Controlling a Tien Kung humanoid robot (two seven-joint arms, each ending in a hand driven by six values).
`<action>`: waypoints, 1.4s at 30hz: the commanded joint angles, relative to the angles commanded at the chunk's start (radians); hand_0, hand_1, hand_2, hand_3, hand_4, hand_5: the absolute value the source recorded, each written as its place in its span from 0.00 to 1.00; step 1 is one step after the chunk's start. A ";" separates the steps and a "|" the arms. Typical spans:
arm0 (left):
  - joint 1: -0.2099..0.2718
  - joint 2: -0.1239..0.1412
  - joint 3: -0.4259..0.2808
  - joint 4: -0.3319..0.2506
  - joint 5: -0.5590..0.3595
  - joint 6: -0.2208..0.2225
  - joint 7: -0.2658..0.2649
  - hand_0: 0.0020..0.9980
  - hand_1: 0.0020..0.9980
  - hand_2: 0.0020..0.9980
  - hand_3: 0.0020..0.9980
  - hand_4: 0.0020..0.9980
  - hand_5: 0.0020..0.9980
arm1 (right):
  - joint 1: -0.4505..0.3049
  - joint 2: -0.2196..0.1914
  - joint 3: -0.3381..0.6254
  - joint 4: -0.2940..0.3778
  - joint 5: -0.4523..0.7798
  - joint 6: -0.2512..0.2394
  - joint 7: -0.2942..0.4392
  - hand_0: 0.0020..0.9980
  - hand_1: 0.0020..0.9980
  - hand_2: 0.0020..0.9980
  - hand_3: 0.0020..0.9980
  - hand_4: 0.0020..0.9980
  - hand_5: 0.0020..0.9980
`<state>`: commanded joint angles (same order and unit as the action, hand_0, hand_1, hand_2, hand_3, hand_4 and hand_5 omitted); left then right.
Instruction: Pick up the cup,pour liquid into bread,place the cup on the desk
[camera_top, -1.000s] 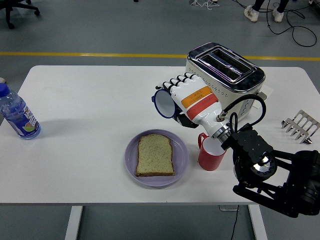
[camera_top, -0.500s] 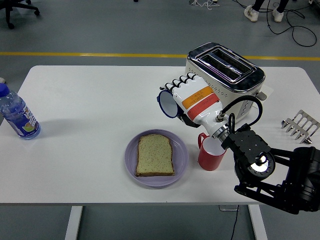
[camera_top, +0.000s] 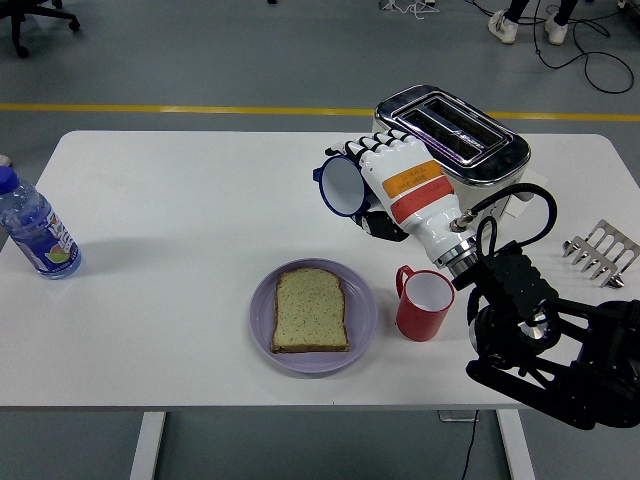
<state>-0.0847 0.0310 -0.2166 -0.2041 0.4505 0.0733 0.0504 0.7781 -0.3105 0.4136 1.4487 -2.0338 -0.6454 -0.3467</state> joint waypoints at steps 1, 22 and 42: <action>0.000 0.000 0.000 0.000 0.000 0.000 0.000 0.64 0.65 0.66 0.56 0.33 0.84 | -0.014 -0.001 0.020 0.010 0.043 0.000 0.013 0.33 0.30 0.47 0.55 0.68 0.00; 0.011 0.000 0.011 0.001 0.001 0.000 0.001 0.64 0.65 0.66 0.56 0.33 0.85 | -0.338 -0.096 0.416 0.130 0.913 0.069 0.232 0.32 0.28 0.46 0.55 0.66 0.00; 0.012 -0.003 0.022 0.001 0.006 0.000 0.000 0.64 0.65 0.66 0.56 0.33 0.84 | -0.558 -0.075 0.603 0.035 0.930 0.000 0.436 0.34 0.29 0.46 0.56 0.67 0.00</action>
<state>-0.0728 0.0280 -0.1944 -0.2028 0.4565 0.0735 0.0507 0.2205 -0.3855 1.0171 1.4832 -1.1042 -0.6454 0.0897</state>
